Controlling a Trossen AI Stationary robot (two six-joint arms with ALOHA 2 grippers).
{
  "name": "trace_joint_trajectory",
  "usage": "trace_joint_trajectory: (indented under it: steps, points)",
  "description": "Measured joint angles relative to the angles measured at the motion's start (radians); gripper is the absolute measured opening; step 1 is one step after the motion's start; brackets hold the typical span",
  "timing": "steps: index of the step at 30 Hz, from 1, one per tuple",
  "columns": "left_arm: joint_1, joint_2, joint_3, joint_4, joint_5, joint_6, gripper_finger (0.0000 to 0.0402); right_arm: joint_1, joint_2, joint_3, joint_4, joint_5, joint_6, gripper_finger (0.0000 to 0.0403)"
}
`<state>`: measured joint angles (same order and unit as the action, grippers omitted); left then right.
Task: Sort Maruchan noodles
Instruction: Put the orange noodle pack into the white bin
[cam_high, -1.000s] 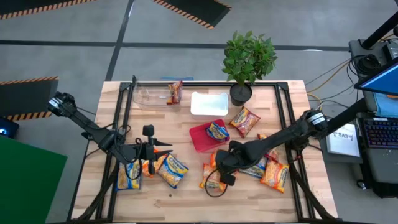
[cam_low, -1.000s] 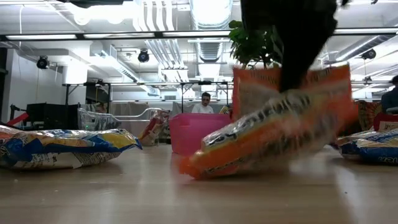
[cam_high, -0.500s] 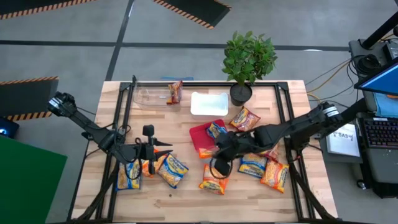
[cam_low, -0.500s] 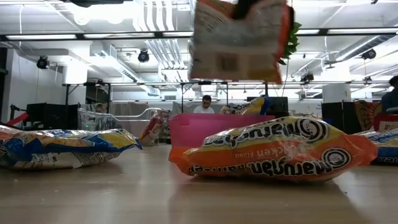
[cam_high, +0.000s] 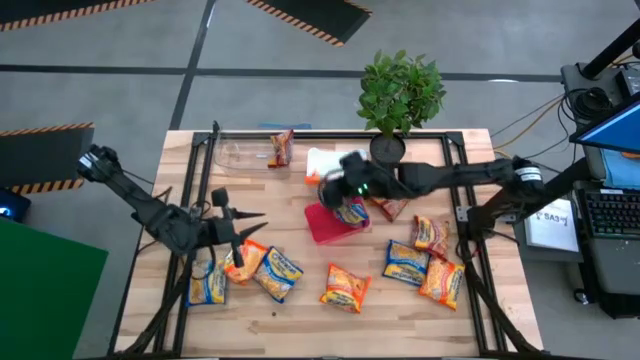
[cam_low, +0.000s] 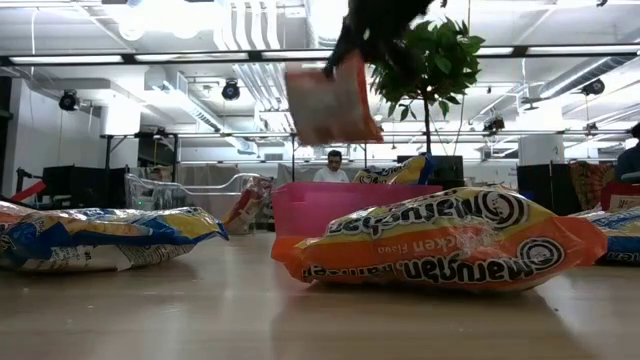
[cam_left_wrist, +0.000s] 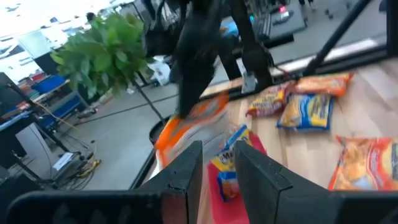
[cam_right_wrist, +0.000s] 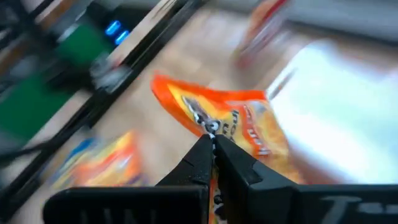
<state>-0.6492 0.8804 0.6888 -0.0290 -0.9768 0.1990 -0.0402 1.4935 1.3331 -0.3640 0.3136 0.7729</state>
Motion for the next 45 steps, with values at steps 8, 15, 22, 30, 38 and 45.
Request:
trace_joint_trajectory:
  steps: [8, 15, 22, 30, 38, 45]
  points:
    - [-0.011, -0.084, -0.007, -0.043, -0.01, 0.002, 0.0076, -0.111, 0.1, -0.001, 0.148, 0.203, -0.135, 0.0008]
    - [-0.011, -0.097, -0.037, -0.054, -0.009, 0.028, 0.0076, -0.079, 0.142, 0.013, 0.184, 0.105, -0.18, 0.0008]
    - [-0.011, -0.092, -0.041, -0.053, -0.007, 0.026, 0.0076, -0.028, 0.111, 0.013, 0.146, 0.094, -0.217, 0.0008]
    - [-0.01, -0.043, -0.043, -0.036, -0.001, 0.021, 0.0076, 0.064, 0.031, -0.026, 0.077, 0.086, -0.444, 0.0008]
    - [-0.006, 0.058, -0.043, 0.069, 0.0, 0.02, 0.008, 0.119, -0.122, -0.193, 0.173, -0.003, -0.657, 0.0008]
    - [0.032, 0.162, -0.028, 0.173, 0.0, -0.042, 0.0116, 0.117, -0.331, -0.485, 0.469, -0.137, -0.837, 0.0008]
